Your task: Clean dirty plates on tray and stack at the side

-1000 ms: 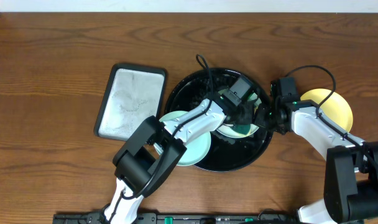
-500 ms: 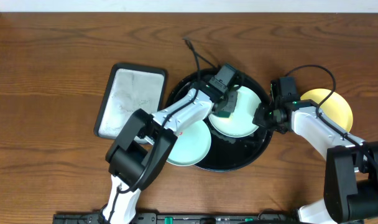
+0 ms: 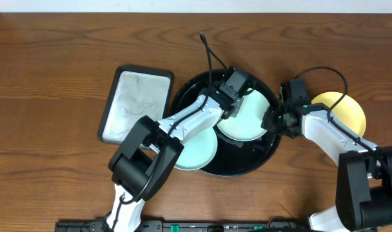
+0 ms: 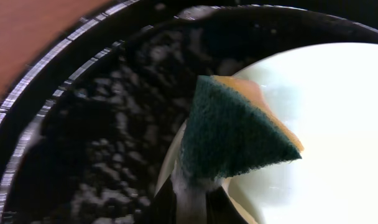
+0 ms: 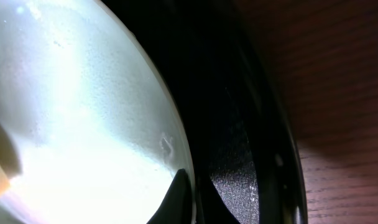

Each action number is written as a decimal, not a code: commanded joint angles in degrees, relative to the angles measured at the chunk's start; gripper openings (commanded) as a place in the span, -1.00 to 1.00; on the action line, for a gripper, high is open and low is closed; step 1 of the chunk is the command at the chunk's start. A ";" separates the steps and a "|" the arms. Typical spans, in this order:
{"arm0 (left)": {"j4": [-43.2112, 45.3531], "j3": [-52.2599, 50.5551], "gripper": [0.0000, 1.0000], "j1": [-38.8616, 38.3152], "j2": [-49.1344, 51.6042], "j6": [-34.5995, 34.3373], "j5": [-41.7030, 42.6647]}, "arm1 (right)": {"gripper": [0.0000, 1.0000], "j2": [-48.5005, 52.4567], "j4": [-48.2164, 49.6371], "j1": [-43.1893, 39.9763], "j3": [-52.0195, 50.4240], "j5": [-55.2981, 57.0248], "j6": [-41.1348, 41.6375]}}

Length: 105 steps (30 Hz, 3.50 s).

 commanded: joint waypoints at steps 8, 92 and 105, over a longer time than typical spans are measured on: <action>1.18 -1.33 -0.84 3.65 -4.28 11.74 -26.69 | -0.98 1.11 -2.49 -0.11 -1.33 5.55 -1.29; -31.52 -2.56 -0.67 36.48 -19.52 -1.20 16.96 | -0.98 -20.63 -18.58 44.98 17.18 79.93 -36.46; -31.54 -2.56 -0.67 36.48 -19.52 -1.20 16.96 | -0.98 -20.63 -18.56 44.98 17.18 79.95 -37.94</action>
